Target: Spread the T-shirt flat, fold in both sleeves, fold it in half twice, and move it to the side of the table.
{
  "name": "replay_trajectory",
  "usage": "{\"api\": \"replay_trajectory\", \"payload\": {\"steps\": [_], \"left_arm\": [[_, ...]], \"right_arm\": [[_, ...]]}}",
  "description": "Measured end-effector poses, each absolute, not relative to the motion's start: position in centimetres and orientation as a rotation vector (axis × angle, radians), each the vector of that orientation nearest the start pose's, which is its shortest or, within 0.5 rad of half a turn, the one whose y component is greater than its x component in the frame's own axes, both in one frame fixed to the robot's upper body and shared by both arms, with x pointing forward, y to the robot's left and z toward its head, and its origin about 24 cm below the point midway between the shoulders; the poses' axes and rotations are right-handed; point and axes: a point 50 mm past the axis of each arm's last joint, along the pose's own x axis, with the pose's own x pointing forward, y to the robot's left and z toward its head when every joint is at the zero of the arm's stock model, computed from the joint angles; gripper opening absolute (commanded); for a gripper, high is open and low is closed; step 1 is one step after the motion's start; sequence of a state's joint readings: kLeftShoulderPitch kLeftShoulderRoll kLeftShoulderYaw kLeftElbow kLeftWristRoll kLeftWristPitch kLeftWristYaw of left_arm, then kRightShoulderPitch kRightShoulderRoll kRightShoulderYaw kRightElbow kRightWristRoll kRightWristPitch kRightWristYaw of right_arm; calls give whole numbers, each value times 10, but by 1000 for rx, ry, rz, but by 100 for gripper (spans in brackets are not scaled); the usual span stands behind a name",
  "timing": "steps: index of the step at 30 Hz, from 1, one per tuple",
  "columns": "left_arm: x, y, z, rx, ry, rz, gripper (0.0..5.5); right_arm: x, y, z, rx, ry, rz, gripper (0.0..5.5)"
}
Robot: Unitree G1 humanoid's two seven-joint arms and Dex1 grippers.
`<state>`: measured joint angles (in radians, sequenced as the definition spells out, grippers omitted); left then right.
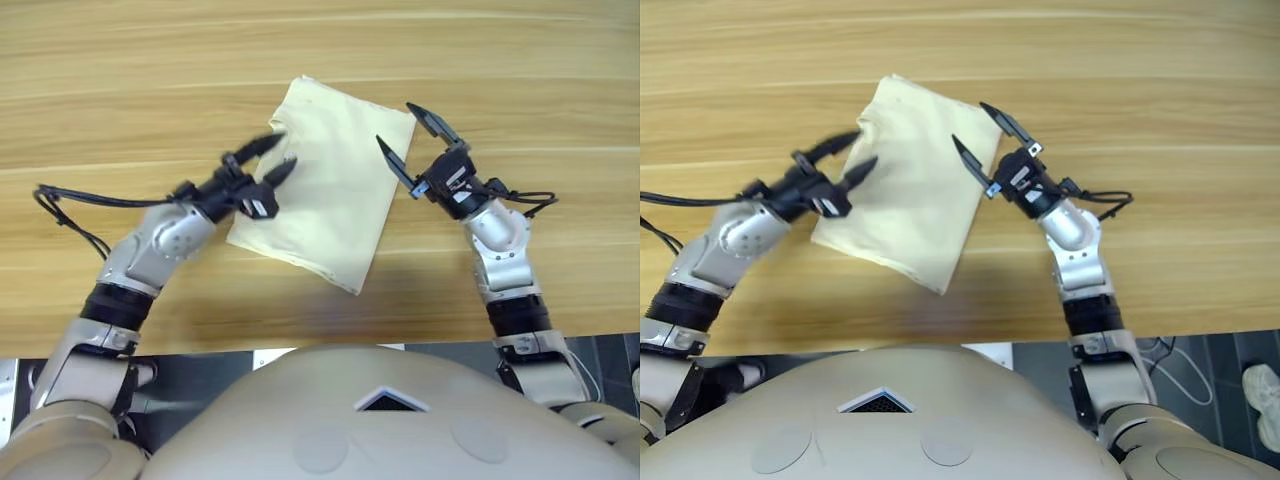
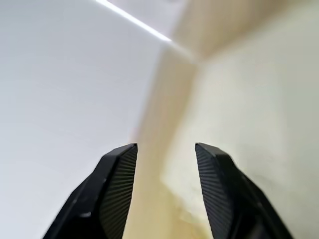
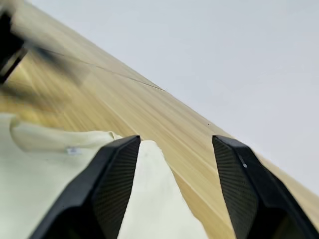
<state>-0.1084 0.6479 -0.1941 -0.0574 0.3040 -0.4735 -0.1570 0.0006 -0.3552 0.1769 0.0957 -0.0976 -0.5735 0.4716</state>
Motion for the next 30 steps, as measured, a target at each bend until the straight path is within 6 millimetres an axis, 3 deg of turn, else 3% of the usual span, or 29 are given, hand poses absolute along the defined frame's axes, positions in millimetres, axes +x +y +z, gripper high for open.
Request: {"api": "replay_trajectory", "payload": {"steps": [1,4,7,10,14,25,30], "left_arm": [[257,181,138,915,-551,-441,215],[261,188,155,858,-562,-324,215],[265,200,160,783,-547,-202,215],[272,213,157,747,-518,-91,215],[282,218,141,739,-452,-62,215],[287,208,114,790,-405,-153,215],[288,203,102,796,-382,-203,215]], "right_arm": [[221,-139,51,-571,-325,796,267],[210,-134,38,-701,-275,866,267],[210,-138,26,-806,-202,868,267],[196,-144,9,-937,-144,994,267],[185,-150,11,-966,-155,1054,267],[239,-186,15,-1081,-84,897,267],[249,-171,12,-1018,-133,880,267]]}}
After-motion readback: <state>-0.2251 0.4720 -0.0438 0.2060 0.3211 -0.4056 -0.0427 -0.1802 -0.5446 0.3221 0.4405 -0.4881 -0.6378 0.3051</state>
